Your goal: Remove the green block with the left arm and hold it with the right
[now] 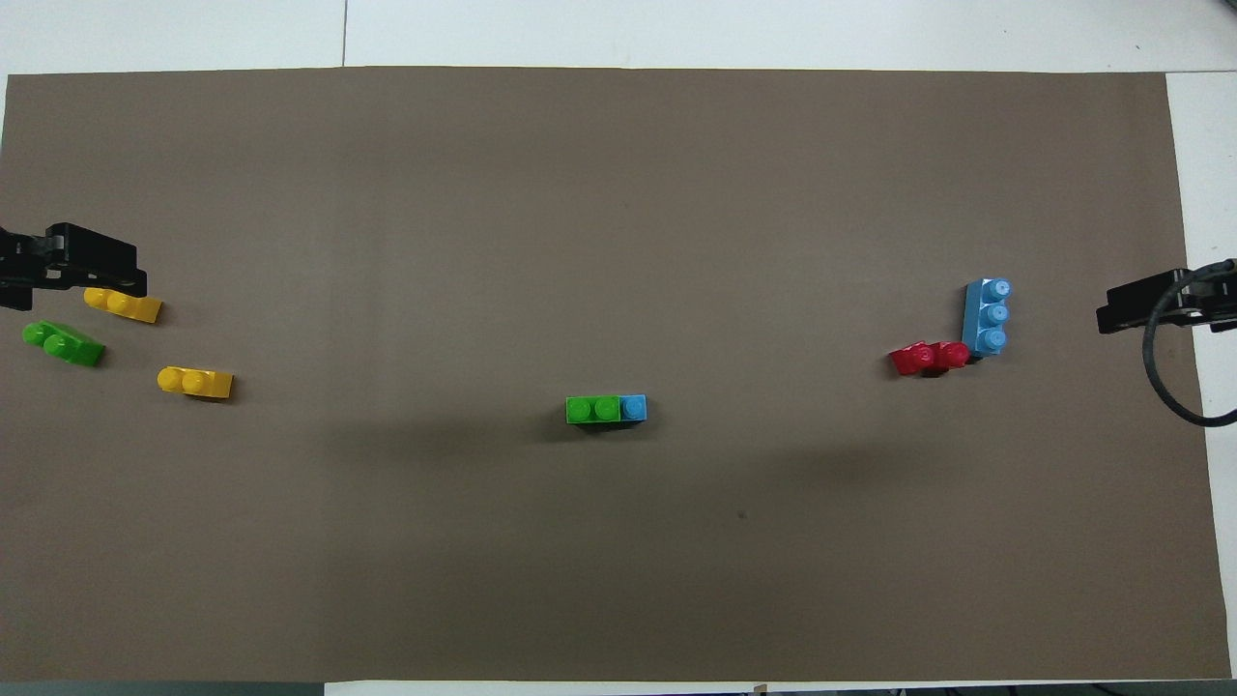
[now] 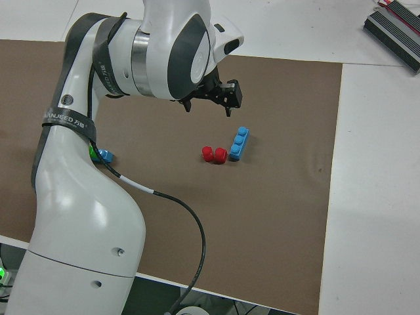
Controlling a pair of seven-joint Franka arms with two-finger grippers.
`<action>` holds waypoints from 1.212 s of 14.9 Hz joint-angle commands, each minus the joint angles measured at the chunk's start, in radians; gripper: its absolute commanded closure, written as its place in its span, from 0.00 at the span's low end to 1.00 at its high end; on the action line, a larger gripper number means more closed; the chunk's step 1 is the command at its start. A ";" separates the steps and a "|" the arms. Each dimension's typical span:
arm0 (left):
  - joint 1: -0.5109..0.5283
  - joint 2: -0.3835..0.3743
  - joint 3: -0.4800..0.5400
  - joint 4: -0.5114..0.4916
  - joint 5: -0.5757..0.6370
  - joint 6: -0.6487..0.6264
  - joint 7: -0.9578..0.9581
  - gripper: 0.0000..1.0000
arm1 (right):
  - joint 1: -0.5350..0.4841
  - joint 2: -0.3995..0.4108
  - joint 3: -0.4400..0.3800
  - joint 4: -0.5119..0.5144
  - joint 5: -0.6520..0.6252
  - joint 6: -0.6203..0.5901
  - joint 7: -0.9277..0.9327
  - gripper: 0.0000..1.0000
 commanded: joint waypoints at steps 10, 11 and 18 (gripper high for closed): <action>-0.007 -0.035 0.001 -0.037 0.015 -0.001 -0.001 0.00 | -0.040 -0.011 0.012 -0.011 -0.005 0.043 0.082 0.00; -0.007 -0.039 0.001 -0.047 0.015 0.001 -0.004 0.00 | -0.034 -0.011 0.013 -0.010 -0.004 0.038 0.182 0.00; -0.010 -0.053 -0.001 -0.076 0.003 0.005 -0.205 0.00 | 0.005 -0.032 0.024 -0.055 0.074 0.007 0.880 0.03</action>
